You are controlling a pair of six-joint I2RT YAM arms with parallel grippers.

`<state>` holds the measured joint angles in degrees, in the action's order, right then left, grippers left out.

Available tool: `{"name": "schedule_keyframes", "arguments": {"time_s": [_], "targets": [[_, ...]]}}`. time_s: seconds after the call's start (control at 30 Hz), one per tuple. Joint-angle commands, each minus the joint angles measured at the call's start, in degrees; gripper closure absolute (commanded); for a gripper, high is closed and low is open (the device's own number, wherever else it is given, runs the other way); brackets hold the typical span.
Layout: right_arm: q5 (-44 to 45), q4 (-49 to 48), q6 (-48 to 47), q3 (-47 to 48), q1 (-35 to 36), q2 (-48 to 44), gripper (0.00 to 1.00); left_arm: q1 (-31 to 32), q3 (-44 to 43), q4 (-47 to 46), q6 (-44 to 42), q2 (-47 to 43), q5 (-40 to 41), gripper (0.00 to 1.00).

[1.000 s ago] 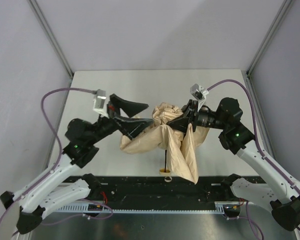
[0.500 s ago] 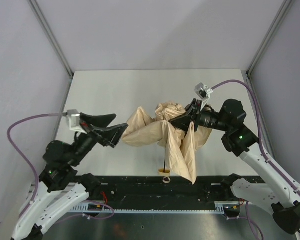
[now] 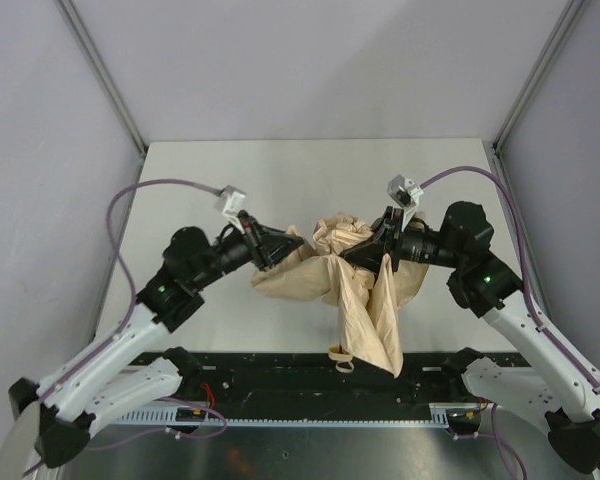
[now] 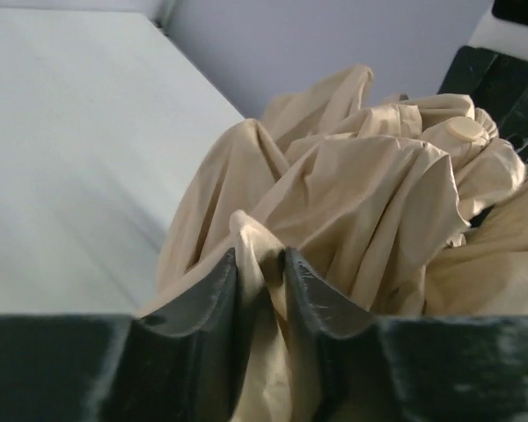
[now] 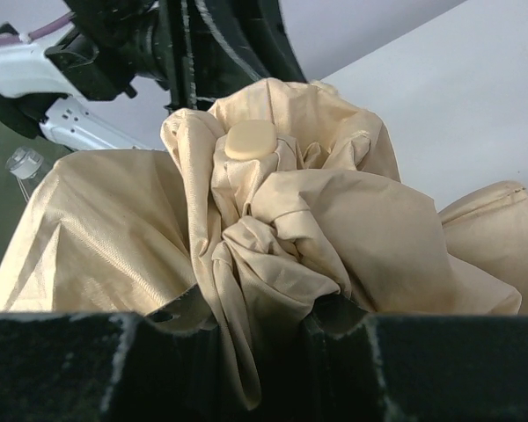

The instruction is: Put away the umbrella

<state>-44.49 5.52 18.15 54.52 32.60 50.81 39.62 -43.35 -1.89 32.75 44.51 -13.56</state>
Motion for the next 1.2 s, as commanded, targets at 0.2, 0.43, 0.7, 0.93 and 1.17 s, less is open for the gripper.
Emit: {"name": "schedule_keyframes", "arguments": {"time_s": [0.2, 0.43, 0.7, 0.93, 1.17], "targets": [[9.31, -2.4, -0.57, 5.71, 3.02, 3.29, 1.0, 5.47, -8.14, -17.22, 5.68, 10.42, -13.58, 0.96], [27.8, -3.41, 0.26, 6.49, 9.68, 4.89, 1.0, 5.63, -8.27, -17.69, 5.42, 10.44, -13.32, 0.85], [42.34, 2.22, 2.15, 6.82, 9.81, 2.03, 1.0, 4.45, -8.8, -2.29, -3.87, -0.79, 5.76, 0.05], [62.72, 9.24, 8.04, 9.63, 9.92, 4.77, 1.0, 4.41, -9.91, 5.05, -7.56, -6.62, 20.64, 0.03], [74.46, 11.18, 11.03, 11.16, 9.74, 5.81, 1.0, 10.31, -11.09, 5.36, -7.37, 1.51, 5.51, 0.02]]}}
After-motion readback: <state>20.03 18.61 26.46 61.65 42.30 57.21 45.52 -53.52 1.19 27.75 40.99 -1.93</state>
